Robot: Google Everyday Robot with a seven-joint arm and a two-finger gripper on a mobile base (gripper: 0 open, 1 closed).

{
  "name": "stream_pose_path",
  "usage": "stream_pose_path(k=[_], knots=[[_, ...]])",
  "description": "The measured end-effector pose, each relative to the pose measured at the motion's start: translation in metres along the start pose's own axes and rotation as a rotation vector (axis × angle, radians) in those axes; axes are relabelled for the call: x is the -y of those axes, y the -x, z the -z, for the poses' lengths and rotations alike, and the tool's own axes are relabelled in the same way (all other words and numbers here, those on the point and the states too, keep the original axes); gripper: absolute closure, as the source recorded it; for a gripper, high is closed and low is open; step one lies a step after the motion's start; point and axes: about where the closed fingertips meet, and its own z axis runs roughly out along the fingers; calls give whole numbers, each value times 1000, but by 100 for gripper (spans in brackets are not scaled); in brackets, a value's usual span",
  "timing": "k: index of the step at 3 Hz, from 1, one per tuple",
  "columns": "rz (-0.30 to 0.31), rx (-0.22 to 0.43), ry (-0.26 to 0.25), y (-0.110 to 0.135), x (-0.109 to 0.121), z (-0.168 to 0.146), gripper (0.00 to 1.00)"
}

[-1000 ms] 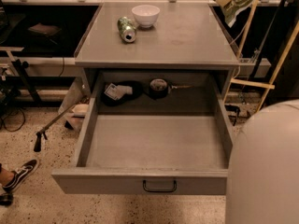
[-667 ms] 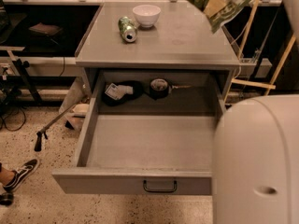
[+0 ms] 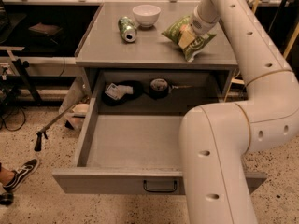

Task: Pick green jalapeno chip bag from top drawer and place on counter

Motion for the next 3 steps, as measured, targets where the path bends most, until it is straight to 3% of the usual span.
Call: stream_pose_path(k=[1,2,3], knots=[[-9,-25,14,-6,-4,-12,100],[-8,-24,14,-5,-4,-12,82],[-8,-24,14,-5,-4,-12,58]])
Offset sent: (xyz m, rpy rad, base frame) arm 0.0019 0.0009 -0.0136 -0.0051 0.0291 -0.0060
